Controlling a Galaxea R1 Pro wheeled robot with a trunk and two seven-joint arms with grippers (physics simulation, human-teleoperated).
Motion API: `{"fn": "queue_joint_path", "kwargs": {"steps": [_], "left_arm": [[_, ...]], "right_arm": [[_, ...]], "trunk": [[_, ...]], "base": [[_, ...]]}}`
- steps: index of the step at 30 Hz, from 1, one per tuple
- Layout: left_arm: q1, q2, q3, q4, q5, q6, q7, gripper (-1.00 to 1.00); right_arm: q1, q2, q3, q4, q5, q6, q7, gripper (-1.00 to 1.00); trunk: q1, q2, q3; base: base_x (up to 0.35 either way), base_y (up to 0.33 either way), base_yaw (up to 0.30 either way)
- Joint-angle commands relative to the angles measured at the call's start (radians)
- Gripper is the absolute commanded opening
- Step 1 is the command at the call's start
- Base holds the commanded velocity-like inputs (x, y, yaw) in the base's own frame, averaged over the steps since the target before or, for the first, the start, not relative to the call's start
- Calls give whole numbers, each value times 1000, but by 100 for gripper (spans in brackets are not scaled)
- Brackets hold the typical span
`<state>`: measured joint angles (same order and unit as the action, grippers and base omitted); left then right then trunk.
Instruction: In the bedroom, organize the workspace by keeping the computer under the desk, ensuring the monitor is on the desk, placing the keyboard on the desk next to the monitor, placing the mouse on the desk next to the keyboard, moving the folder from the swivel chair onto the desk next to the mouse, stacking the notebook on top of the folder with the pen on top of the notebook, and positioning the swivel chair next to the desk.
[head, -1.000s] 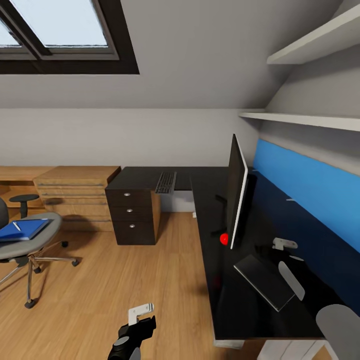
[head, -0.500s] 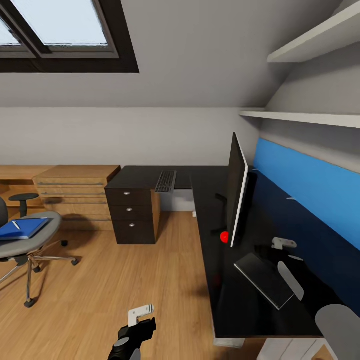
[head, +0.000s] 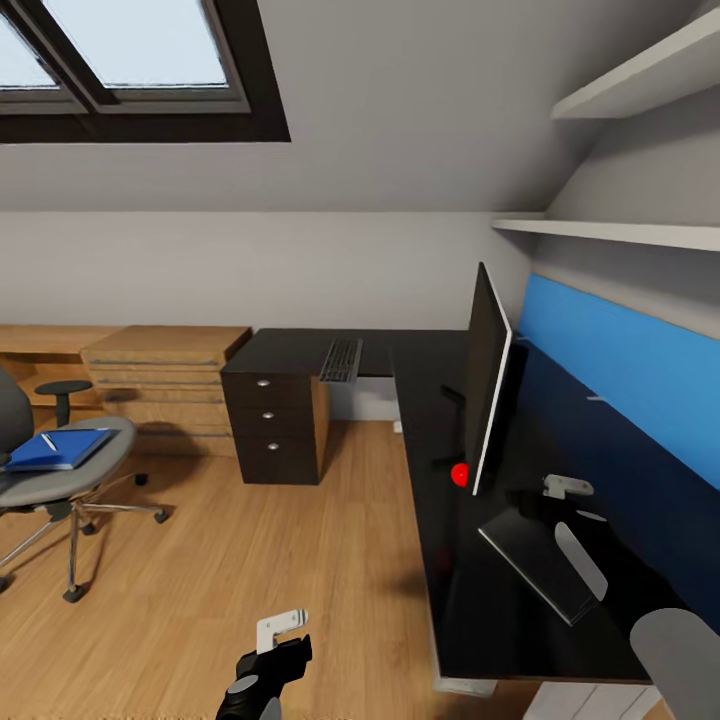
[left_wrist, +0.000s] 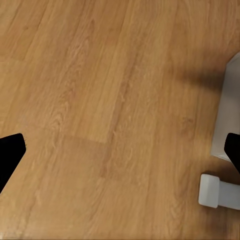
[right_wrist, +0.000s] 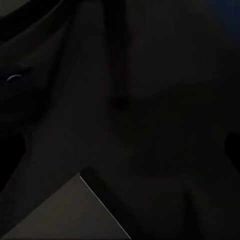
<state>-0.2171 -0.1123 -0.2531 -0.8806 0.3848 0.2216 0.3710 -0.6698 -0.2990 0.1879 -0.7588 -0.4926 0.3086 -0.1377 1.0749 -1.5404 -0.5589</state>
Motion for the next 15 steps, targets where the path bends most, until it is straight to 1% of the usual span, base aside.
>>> {"fn": "queue_joint_path", "kwargs": {"steps": [1,5,15], "left_arm": [[-1,0,-3,-1,8,3,8,100],[-1,0,-3,-1,8,3,8,100],[-1,0,-4,-2,8,2,7,100]], "right_arm": [[-1,-2,6,-2,-11,3,-9,100],[-1,-2,5,-2,-11,3,-8,100],[-1,-2,5,-2,-11,3,-9,100]], "trunk": [[0,-1,-2],[0,-1,-4],[0,-1,-4]], "base": [[0,0,144],[0,0,59],[0,0,7]]}}
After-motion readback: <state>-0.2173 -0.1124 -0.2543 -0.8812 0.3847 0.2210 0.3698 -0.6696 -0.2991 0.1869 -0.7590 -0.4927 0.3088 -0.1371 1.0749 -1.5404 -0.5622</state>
